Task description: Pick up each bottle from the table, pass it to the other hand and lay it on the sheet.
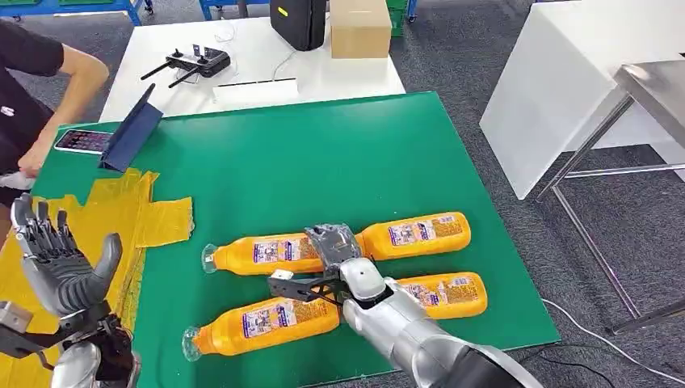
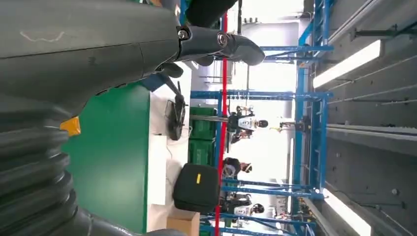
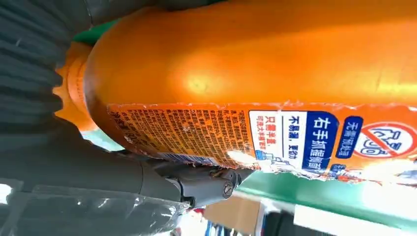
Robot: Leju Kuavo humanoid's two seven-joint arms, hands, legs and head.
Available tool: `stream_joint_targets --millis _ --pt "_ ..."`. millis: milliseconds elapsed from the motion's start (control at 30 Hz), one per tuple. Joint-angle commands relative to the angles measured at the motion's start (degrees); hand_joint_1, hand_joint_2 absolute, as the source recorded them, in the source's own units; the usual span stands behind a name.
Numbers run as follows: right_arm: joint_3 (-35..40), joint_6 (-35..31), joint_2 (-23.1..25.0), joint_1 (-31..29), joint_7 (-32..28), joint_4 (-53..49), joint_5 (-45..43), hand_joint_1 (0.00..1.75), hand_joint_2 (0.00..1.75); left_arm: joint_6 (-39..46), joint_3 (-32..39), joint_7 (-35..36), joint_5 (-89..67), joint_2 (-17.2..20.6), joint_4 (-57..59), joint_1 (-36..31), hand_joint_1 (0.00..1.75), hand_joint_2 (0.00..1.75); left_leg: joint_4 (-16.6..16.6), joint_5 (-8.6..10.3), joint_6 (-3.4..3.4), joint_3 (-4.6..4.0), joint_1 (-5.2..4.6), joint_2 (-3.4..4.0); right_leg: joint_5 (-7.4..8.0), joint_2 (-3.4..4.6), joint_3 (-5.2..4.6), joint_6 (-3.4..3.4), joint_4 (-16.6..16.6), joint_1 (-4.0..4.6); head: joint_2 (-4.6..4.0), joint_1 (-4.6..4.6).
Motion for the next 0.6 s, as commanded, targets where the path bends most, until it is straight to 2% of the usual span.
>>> stream_joint_targets --millis 33,100,333,367,400,467,500,600 --pt "2.41 -4.21 -2.63 -1.02 1.97 1.53 3.93 1.73 1.75 -0.32 0.16 0.46 0.03 -0.95 0.70 -0.27 0.00 1.75 -0.01 -0.04 -0.07 0.16 0.10 -0.29 -0.07 -0.06 0.23 -0.02 -0.06 0.07 0.00 -0.02" --pt "1.46 -7.12 -3.17 -0.63 2.19 0.64 4.59 1.75 1.75 -0.29 0.34 0.46 0.11 -1.03 0.28 0.19 0.00 1.75 -0.02 -0.02 -0.04 0.10 0.05 -0.22 -0.04 -0.05 0.15 0.00 -0.05 0.03 0.00 0.00" --pt "1.35 -7.11 -3.23 -0.65 2.09 0.63 4.62 1.75 1.75 -0.33 0.37 0.45 0.14 -1.03 0.09 0.37 0.00 1.75 -0.02 -0.02 -0.04 0.05 0.04 -0.16 -0.03 -0.02 0.09 -0.01 -0.04 0.02 0.00 0.00" --pt "0.44 -9.33 -3.25 -0.30 2.22 0.05 4.60 1.75 1.75 -0.40 0.41 0.45 0.22 -1.07 0.05 0.34 0.00 1.75 0.02 -0.12 -0.10 0.22 0.14 -0.32 -0.13 0.00 0.31 -0.04 -0.04 0.10 0.00 0.00" --pt "-1.35 -13.40 -3.60 0.37 1.36 -1.40 3.53 1.75 1.75 -0.49 0.35 0.40 0.20 -1.04 -0.15 0.53 0.00 1.75 -0.01 -0.03 -0.05 0.07 0.04 -0.20 -0.05 -0.04 0.12 -0.01 -0.03 0.02 0.00 0.00" --pt "-5.88 -20.16 -3.78 1.45 -2.66 -3.53 0.67 1.75 1.75 -0.52 0.04 0.20 -0.06 -0.95 -1.13 1.36 0.00 1.75 0.02 -0.09 -0.09 0.21 0.14 -0.35 -0.12 -0.04 0.30 -0.03 -0.04 0.10 0.00 0.00" --pt "-8.70 -23.45 -3.97 2.44 -5.78 -6.12 -1.68 1.75 1.75 -0.70 -0.48 0.08 -0.29 -0.90 -1.79 1.88 0.00 1.75 -0.01 -0.02 -0.04 0.06 0.05 -0.18 -0.04 -0.03 0.11 0.00 -0.04 0.03 0.00 0.00" --pt "-17.08 -24.09 -3.98 6.90 -15.22 -16.52 -8.02 1.75 1.75 -1.47 -2.76 0.34 -1.01 -0.68 -2.51 2.82 0.00 1.75 0.02 -0.03 -0.03 -0.01 0.05 -0.14 -0.03 0.00 0.04 0.00 -0.02 0.03 0.00 0.00"
